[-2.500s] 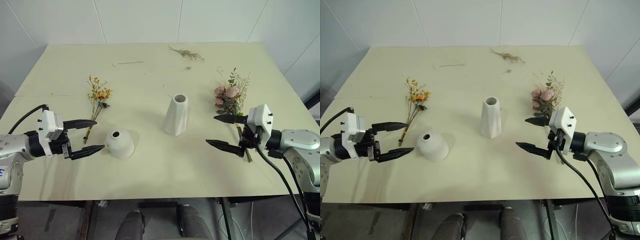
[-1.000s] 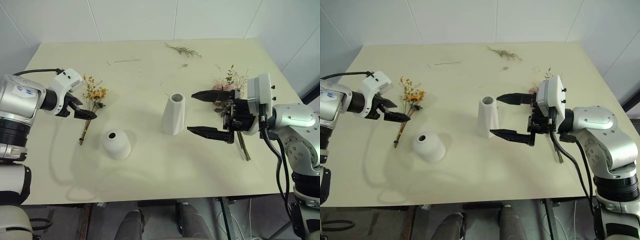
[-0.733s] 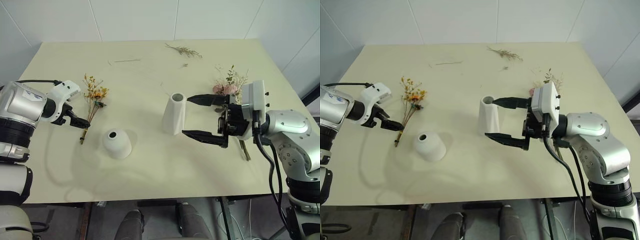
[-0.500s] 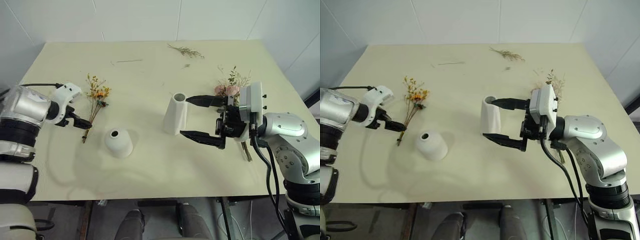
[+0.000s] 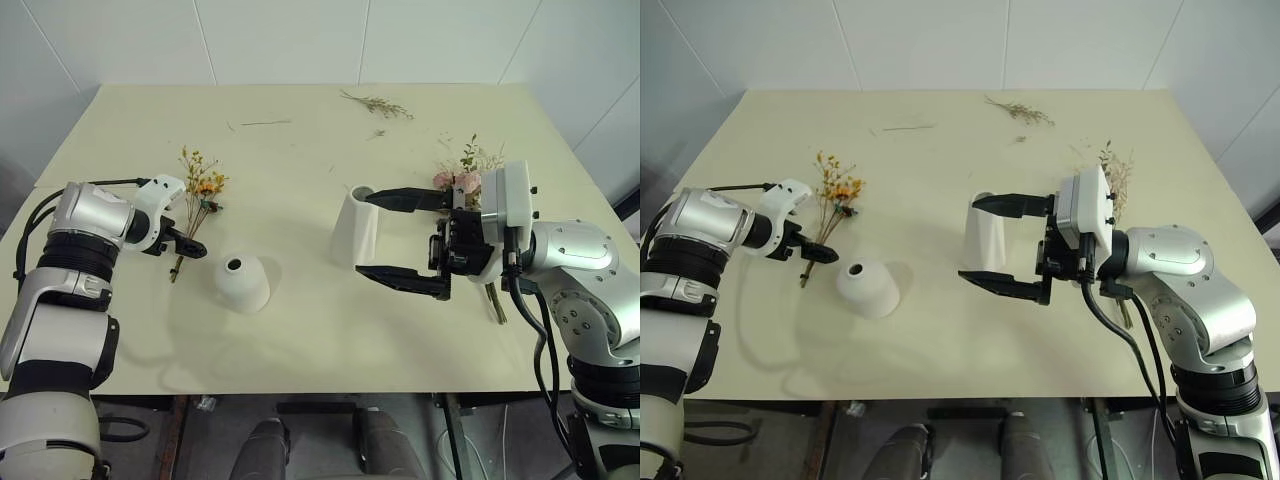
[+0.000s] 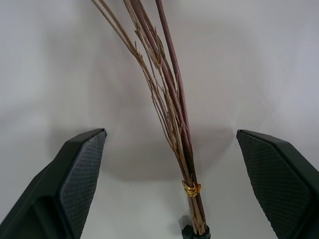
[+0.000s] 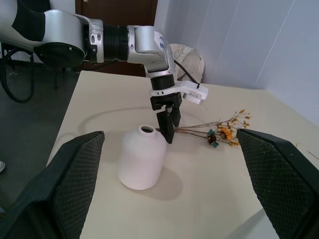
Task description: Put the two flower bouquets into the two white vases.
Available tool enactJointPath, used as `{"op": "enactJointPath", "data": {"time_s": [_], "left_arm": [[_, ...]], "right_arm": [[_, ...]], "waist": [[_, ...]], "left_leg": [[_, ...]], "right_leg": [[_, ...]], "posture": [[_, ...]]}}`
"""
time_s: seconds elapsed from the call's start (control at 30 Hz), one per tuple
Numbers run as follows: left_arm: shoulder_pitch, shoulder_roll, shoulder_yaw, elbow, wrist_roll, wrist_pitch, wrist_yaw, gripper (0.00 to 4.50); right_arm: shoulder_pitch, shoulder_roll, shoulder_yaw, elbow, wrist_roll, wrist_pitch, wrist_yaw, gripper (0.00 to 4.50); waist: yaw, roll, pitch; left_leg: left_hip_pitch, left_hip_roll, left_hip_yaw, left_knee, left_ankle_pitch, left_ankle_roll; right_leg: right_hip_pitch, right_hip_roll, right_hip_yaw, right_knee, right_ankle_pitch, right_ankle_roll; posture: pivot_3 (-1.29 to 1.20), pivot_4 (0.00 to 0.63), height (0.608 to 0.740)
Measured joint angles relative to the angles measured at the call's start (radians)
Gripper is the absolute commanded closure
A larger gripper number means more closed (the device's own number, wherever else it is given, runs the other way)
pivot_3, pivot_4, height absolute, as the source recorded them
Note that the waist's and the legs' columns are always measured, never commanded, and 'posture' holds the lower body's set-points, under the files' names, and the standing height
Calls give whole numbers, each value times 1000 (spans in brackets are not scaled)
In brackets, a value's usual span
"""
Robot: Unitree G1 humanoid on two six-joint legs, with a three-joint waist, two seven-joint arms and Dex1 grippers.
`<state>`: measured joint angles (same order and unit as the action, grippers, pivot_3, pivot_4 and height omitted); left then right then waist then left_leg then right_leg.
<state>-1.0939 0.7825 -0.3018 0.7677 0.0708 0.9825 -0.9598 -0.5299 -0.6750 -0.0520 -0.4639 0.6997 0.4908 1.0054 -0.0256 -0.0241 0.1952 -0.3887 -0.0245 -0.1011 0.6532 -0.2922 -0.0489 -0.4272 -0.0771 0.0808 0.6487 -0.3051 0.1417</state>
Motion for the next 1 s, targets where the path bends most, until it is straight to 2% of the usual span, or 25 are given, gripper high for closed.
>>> {"op": "enactJointPath", "data": {"time_s": [0.47, 0.7, 0.83, 1.0], "left_arm": [[-36, 2, -31, 63, 50, -37, -65, 35], [-32, -15, -32, 41, 64, -76, -44, 35], [-7, -8, -52, -18, 88, -109, -44, 954], [9, 9, -95, -93, 120, -118, -71, 2533]], "right_arm": [[0, 0, 0, 0, 3, 11, -7, 0], [2, 0, -1, -1, 3, 12, -18, 0], [5, -1, -1, -1, 3, 12, -27, 0], [6, 0, -1, -2, 2, 12, -34, 0]], "waist": [[-1, 0, 0], [-1, 0, 0], [-2, 0, 0], [-5, 0, 0]], "left_leg": [[0, 0, 0, -1, 0, 0], [0, 0, 0, -1, 0, 0], [-1, 0, 0, -2, 0, 0], [-1, 1, 0, -3, 0, 0]], "right_leg": [[0, 0, 0, -2, 0, 0], [0, 0, 0, -1, 0, 0], [0, 0, 0, -3, 0, 0], [-1, 0, 0, -3, 0, 0]], "posture": [[0, 150, 740], [0, 150, 740], [0, 150, 740], [0, 150, 740]]}}
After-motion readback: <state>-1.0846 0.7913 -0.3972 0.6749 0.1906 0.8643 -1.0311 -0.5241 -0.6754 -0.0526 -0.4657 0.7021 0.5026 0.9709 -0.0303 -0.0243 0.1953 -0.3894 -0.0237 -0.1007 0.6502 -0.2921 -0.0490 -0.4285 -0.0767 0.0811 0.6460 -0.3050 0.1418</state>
